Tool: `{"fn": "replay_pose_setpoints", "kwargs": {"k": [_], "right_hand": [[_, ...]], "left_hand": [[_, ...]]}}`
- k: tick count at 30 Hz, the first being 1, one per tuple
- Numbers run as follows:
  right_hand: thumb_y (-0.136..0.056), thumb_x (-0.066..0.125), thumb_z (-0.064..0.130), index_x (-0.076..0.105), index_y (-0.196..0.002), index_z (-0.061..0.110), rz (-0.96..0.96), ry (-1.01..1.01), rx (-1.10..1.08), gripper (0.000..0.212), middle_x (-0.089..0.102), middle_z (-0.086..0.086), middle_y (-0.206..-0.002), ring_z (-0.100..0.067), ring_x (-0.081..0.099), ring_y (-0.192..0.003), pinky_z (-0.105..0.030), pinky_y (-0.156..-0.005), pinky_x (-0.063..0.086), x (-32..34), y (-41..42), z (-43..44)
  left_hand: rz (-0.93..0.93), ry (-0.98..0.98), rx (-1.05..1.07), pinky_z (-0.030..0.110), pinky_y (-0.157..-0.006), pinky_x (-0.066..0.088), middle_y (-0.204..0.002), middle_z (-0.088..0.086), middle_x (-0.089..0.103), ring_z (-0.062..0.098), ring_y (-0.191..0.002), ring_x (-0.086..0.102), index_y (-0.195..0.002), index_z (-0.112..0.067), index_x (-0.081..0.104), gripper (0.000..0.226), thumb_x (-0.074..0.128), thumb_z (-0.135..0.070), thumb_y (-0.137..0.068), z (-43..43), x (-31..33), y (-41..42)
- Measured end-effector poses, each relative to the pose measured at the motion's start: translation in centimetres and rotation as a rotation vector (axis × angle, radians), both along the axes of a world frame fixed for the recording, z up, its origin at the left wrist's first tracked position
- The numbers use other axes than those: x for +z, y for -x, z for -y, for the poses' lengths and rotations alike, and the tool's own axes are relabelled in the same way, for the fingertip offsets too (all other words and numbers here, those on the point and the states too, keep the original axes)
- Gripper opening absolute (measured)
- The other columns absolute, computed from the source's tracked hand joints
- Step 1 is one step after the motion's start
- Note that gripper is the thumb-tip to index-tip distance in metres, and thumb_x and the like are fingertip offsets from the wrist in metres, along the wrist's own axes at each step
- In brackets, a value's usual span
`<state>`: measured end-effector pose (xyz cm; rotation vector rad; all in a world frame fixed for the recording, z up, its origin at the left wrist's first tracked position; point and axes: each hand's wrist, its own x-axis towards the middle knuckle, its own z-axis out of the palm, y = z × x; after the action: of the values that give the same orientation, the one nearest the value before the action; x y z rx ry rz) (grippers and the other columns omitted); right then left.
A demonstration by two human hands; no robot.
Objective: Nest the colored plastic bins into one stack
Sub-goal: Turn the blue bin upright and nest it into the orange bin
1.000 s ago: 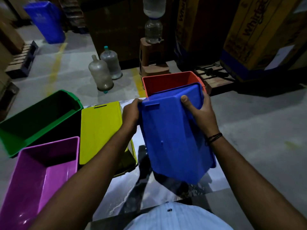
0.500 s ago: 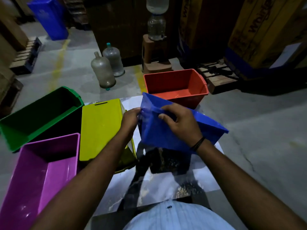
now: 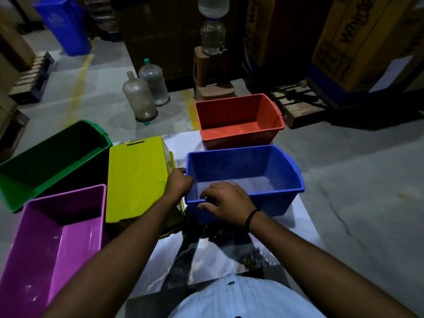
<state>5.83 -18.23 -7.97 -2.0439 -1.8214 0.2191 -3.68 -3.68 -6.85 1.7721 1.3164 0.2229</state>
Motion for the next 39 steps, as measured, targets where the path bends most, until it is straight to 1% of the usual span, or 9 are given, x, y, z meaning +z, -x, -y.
{"fn": "replay_pose_setpoints", "kwargs": {"k": [5,8,11,15,21,28,33,37,39], "right_hand": [[-0.088,0.059,0.054,0.074,-0.093,0.025,0.014,-0.207,-0.327,0.033,0.071,0.007,-0.09,-0.021,0.063,-0.091,-0.039,-0.082,0.042,1.1,-3.7,1.7],[-0.085,0.062,0.048,0.071,-0.104,0.024,0.169,-0.227,-0.688,0.032,0.065,-0.004,-0.116,-0.032,0.056,-0.112,-0.048,-0.096,0.037,2.4,-7.6,3.1],[-0.084,0.063,0.055,0.057,-0.128,0.018,-0.017,-0.032,-1.001,0.057,0.043,-0.019,-0.144,-0.044,0.044,-0.128,-0.056,-0.102,0.035,3.6,-10.8,4.6],[-0.09,0.064,0.05,0.057,-0.126,0.013,-0.404,-0.164,-0.837,0.052,0.063,-0.014,-0.125,-0.035,0.059,-0.115,-0.037,-0.09,0.046,5.5,-12.0,5.4],[-0.089,0.058,0.06,0.048,-0.145,0.02,-0.265,-0.397,-0.691,0.07,0.06,-0.003,-0.137,-0.022,0.057,-0.123,-0.042,-0.1,0.052,9.5,-8.5,5.1],[-0.092,0.06,0.054,0.051,-0.144,0.013,0.013,-0.603,-0.488,0.067,0.06,-0.005,-0.133,-0.026,0.055,-0.119,-0.037,-0.102,0.042,13.1,-4.5,4.9],[-0.092,0.061,0.051,0.053,-0.141,0.015,-0.073,-0.642,-0.54,0.061,0.061,-0.003,-0.13,-0.023,0.054,-0.116,-0.042,-0.098,0.046,13.1,-5.5,4.6],[-0.095,0.061,0.049,0.057,-0.136,0.017,-0.231,-0.729,-0.644,0.053,0.065,-0.001,-0.128,-0.019,0.061,-0.114,-0.04,-0.096,0.052,12.7,-9.0,5.2],[-0.096,0.061,0.048,0.059,-0.133,0.015,-0.291,-0.775,-0.687,0.05,0.066,0.001,-0.127,-0.011,0.062,-0.113,-0.025,-0.095,0.051,12.7,-10.4,5.7]], "left_hand": [[-0.014,0.002,0.018,0.048,-0.073,0.057,-0.089,0.02,0.072,0.037,-0.084,0.07,-0.097,0.0,0.074,0.026,0.055,-0.002,-0.079,-0.6,-0.7,-0.1],[0.02,0.057,0.048,0.048,-0.075,0.058,-0.09,0.023,0.075,0.037,-0.084,0.072,-0.091,-0.001,0.076,0.037,0.057,-0.014,-0.062,-1.7,-1.2,0.4],[0.098,0.139,0.099,0.056,-0.08,0.058,-0.096,0.031,0.073,0.041,-0.088,0.073,-0.089,0.001,0.075,0.03,0.064,-0.011,-0.063,-3.6,-3.5,1.1],[0.151,0.277,0.2,0.063,-0.083,0.055,-0.105,0.037,0.07,0.04,-0.086,0.07,-0.093,0.006,0.073,0.025,0.073,-0.006,-0.071,-4.3,-3.8,1.3],[0.26,0.464,0.324,0.035,-0.059,0.053,-0.084,0.019,0.067,0.027,-0.062,0.065,-0.102,0.0,0.066,0.011,0.059,-0.003,-0.094,-3.3,-1.8,0.8],[0.367,0.632,0.321,0.04,-0.074,0.054,-0.125,0.02,0.066,0.033,-0.087,0.066,-0.131,-0.002,0.062,0.04,0.048,-0.026,-0.101,-3.5,-1.8,1.1],[0.497,0.723,0.312,0.037,-0.077,0.054,-0.116,0.014,0.07,0.03,-0.088,0.067,-0.127,-0.008,0.063,0.04,0.041,-0.032,-0.104,-2.7,0.2,1.3],[0.713,0.792,0.266,0.032,-0.071,0.054,-0.089,0.009,0.066,0.025,-0.073,0.067,-0.093,-0.012,0.071,0.042,0.042,-0.04,-0.103,-3.4,3.3,1.4],[0.799,0.762,0.207,0.035,-0.085,0.052,-0.098,0.01,0.069,0.025,-0.086,0.069,-0.111,-0.007,0.067,0.043,0.047,-0.043,-0.099,-4.0,5.2,1.3]]}}
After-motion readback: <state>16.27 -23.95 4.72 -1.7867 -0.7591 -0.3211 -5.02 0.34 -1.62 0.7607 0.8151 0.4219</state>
